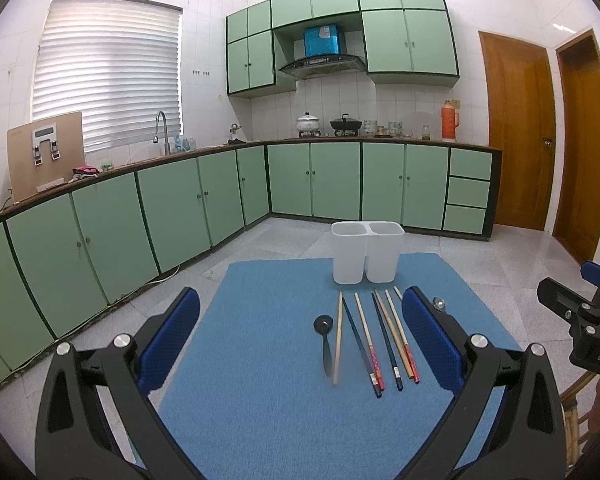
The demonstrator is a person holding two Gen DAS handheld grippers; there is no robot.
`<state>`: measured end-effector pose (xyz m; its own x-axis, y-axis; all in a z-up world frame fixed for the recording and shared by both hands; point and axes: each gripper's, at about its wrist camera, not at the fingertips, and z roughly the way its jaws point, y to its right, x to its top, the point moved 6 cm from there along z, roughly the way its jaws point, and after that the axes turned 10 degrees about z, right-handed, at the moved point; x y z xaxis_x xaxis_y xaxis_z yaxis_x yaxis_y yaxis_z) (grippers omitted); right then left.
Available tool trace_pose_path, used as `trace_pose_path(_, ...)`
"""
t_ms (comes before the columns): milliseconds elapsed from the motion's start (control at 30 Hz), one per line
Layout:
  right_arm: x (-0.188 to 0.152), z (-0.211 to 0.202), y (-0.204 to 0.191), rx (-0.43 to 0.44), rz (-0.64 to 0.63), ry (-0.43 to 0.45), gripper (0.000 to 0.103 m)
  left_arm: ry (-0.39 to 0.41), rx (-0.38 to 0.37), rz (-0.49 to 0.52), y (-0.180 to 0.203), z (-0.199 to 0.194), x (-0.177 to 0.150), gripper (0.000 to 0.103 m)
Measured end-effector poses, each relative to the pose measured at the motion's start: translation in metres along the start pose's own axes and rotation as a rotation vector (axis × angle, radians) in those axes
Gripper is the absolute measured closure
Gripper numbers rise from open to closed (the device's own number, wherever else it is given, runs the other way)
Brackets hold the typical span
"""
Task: Organize utensils
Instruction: 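Close the left tool on the black spoon while the right tool grasps the silver spoon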
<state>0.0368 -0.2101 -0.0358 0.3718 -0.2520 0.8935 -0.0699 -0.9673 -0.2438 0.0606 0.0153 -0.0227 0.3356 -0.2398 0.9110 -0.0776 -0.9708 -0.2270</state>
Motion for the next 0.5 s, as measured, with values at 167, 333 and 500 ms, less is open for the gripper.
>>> trace_pose_path(167,0.001,0.01,0.001,-0.014,-0.006,-0.02,0.006,-0.037,-0.002,0.001,0.0,0.014,-0.003,0.005)
trace_pose_path(333,0.003,0.032,0.009,-0.047,-0.001,-0.05,0.006,-0.087,-0.003,0.008,-0.008,0.036,-0.006,0.005)
trace_pose_path(500,0.006,0.059,0.018,-0.051,-0.009,-0.096,0.006,-0.16,-0.005,0.006,-0.021,0.074,-0.009,0.005)
